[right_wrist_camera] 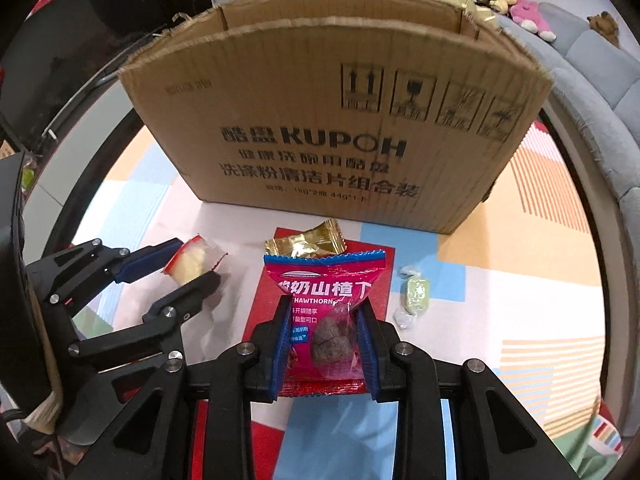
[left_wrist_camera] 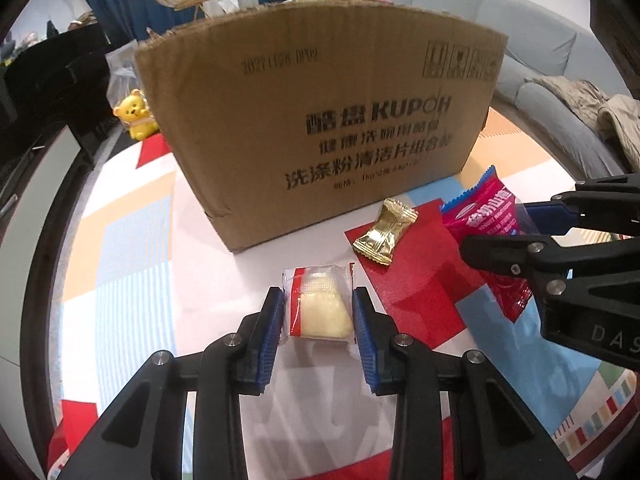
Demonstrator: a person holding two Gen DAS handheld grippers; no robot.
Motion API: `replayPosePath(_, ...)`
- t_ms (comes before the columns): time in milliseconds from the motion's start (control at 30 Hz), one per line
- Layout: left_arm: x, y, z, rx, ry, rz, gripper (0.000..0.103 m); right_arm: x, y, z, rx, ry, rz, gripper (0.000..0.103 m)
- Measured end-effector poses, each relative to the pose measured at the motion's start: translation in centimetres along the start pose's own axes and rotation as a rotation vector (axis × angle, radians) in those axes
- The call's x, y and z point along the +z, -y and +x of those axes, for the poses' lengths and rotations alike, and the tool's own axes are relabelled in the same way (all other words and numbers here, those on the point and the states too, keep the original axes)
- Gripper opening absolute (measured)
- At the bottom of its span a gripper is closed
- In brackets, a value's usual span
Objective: Organize snacks
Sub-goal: 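Lift the pastry and pink packet with both tools and carry them over the box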
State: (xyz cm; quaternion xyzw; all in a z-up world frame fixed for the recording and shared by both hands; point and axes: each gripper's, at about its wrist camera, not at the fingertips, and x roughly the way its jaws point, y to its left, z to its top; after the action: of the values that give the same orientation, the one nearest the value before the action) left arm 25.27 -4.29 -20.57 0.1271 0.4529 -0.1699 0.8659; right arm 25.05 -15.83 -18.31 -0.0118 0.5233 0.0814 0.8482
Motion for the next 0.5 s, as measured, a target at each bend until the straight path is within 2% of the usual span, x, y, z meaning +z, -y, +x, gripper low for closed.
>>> replayPosePath(233, 0.1, 0.9, -2.2, 0.025, 0.016, -0.035, 0.035, -0.2, 0.3, -2.8, -0.005, 0.038, 0.003, 0.031)
replayPosePath(500, 0.4, -0.1, -5.1, 0.075, 0.036, -0.093, 0.035, 0.3, 0.1, -5.8, -0.011, 0.076, 0.015, 0.031)
